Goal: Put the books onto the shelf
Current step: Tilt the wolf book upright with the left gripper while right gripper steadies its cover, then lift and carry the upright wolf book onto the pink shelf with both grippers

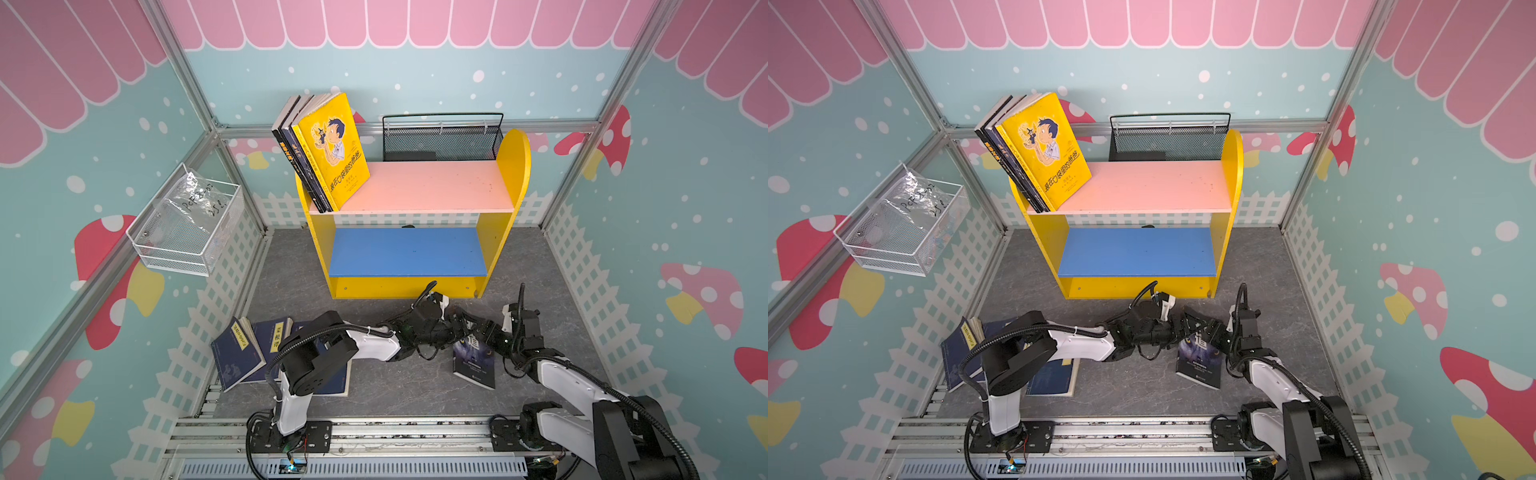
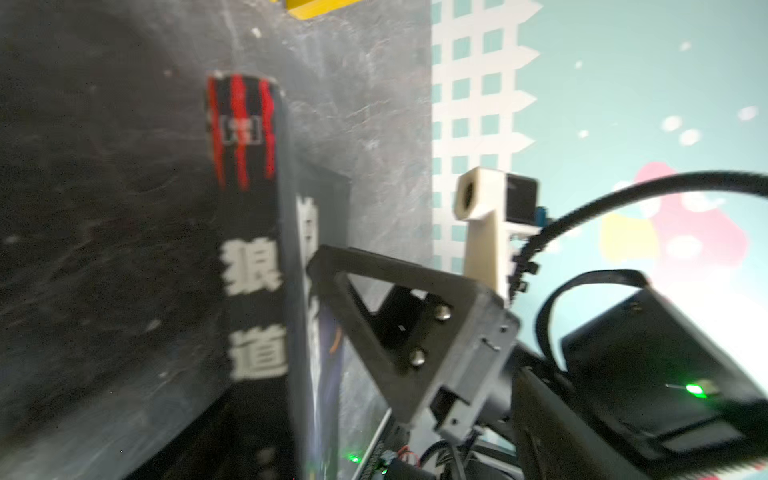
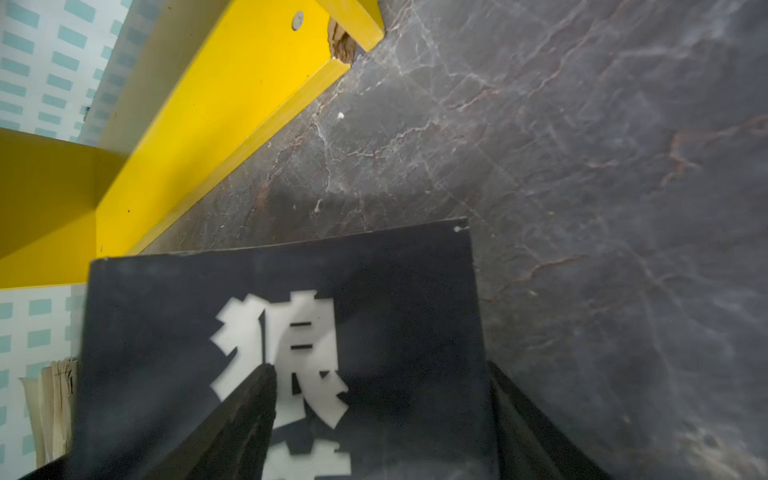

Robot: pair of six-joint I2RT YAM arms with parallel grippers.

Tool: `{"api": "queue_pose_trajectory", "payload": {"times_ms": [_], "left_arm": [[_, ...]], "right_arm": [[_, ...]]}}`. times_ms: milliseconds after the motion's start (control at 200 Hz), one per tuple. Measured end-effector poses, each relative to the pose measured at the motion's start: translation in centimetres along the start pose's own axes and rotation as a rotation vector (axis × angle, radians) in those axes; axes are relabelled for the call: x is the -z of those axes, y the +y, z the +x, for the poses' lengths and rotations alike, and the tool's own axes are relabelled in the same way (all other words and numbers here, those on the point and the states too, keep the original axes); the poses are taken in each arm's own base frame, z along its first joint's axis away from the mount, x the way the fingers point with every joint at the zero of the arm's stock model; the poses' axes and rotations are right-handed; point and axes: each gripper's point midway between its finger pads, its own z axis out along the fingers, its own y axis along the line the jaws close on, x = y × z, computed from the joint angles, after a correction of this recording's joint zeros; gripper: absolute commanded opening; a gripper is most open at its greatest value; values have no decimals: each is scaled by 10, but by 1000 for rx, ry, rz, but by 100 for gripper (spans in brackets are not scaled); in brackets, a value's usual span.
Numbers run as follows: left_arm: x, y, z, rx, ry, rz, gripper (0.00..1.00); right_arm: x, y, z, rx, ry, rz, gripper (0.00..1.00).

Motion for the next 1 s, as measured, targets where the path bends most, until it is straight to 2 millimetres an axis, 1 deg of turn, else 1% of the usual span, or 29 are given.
{"api": "queue_pose_trajectory", "payload": {"times_ms": [70,120,210,265,435,500,675,811,931,971,1001], "left_arm": [[1,-5,-3,9,-7,20,90],[2,-6,-3,15,-8,17,87],[5,-1,-1,24,-2,-18,84],[7,5,0,29,5,-55,80],[10,30,6,32,22,-190,61],[11,36,8,26,26,-224,55],[14,50,11,-1,26,-306,31],[14,50,9,-30,22,-342,16],[14,44,8,-54,24,-356,7],[15,44,8,-70,25,-366,5],[16,44,8,-78,21,-374,1]], "right_arm": [[-2,2,-1,-6,-2,-12,77],[-2,3,-2,-8,-3,-18,77],[-2,5,-2,-12,-5,-24,77],[-2,5,-2,-14,-3,-27,77],[-2,8,1,-14,12,-39,77],[-2,8,2,-13,13,-40,77],[-2,8,2,-13,14,-40,77],[-2,9,2,-13,17,-44,77],[-1,10,1,-15,26,-41,78],[0,11,3,-16,36,-36,80],[2,11,4,-15,47,-31,81]]}}
